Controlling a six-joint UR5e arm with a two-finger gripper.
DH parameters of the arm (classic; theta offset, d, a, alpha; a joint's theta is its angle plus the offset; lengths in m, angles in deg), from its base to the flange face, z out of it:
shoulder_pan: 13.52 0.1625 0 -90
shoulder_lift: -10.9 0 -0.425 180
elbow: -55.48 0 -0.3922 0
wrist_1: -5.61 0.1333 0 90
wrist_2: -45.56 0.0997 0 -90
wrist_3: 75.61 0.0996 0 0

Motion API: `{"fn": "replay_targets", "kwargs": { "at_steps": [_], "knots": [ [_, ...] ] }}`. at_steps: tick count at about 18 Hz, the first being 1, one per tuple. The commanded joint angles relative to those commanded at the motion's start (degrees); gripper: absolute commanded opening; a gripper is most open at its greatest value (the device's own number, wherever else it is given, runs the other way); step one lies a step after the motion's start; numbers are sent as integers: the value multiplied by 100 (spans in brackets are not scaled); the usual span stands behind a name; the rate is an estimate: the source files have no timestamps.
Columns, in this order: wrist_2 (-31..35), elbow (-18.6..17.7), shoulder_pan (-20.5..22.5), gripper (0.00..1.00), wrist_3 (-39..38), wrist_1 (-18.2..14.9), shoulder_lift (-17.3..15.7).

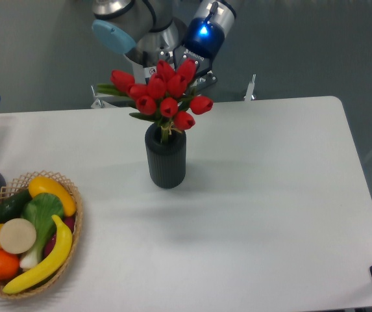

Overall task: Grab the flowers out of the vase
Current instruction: 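Lift the tulip bunch straight up out of the black vase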

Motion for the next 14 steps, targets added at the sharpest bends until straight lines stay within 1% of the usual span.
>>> {"fn": "replay_targets", "kwargs": {
  "at_steps": [4, 5, 9, 14],
  "knots": [
    [-114, 272, 17, 3, -510, 0, 17],
    [-123, 308, 78, 3, -572, 0, 44],
    [-360, 387, 158, 3, -608, 0, 44],
    [-343, 642, 412, 3, -810, 17, 35]
  ]
}}
